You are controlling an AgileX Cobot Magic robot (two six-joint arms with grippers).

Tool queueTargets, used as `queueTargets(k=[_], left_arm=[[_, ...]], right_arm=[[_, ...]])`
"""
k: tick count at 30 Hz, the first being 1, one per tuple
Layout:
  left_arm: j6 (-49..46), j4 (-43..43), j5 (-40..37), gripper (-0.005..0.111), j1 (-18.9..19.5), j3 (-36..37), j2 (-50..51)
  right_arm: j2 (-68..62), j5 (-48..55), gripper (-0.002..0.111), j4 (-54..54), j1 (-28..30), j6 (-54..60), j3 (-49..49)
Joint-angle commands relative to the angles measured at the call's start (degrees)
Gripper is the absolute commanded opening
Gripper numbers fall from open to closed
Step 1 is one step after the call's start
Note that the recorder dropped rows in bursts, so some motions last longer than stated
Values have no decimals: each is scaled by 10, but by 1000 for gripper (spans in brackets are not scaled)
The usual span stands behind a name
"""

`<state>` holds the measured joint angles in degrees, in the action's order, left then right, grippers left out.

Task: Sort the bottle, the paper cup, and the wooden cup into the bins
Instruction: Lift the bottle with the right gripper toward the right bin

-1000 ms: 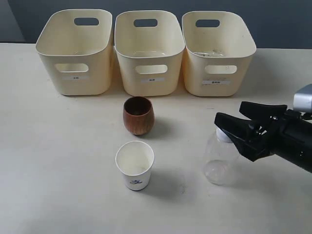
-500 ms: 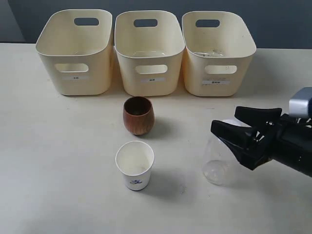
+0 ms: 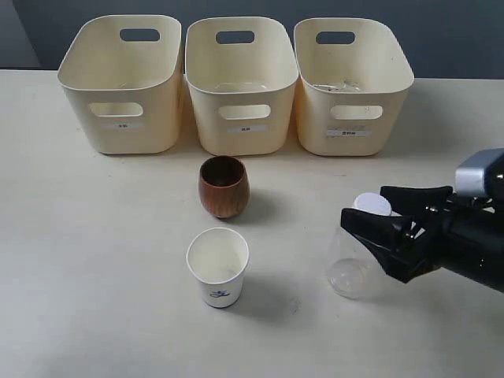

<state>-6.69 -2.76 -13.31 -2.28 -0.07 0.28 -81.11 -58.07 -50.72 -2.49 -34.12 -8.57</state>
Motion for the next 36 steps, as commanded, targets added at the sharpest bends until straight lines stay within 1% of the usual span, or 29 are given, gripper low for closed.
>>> queueTargets(k=[1,9,11,12,14,17,20,22,24,25,28,33,36], left_arm=[[1,0,0,0,-2,1,-3],[1,0,0,0,-2,1,-3],[1,0,0,0,-2,1,-3],[1,0,0,0,-2,1,-3],[1,0,0,0,-2,1,-3],[1,0,0,0,-2,1,-3],[1,0,0,0,-2,1,-3],[1,0,0,0,-2,1,-3],[1,0,0,0,-2,1,-3],[1,0,0,0,-2,1,-3],[1,0,0,0,-2,1,-3],[1,0,0,0,-2,1,-3],[1,0,0,0,-2,1,-3]], right_arm=[[-3,8,73,-3,0,-3,-1],[-3,9,73,8,0,-3,-1],[-3,15,70,12,0,-3,-1],[-3,22,66,13,0,-3,-1],[-3,25,54,10,0,-3,-1],[-4,21,42,-1,0,-3,-1],[-4,20,39,2,0,-6,-1],[-4,16,26,9,0,-7,-1],[-4,-9,1,35,0,-7,-1],[-4,-17,-1,43,0,-7,-2],[-4,-33,-1,79,0,-9,-15],[2,-47,-1,89,0,-43,-65],[20,-45,-1,136,0,-56,-95]])
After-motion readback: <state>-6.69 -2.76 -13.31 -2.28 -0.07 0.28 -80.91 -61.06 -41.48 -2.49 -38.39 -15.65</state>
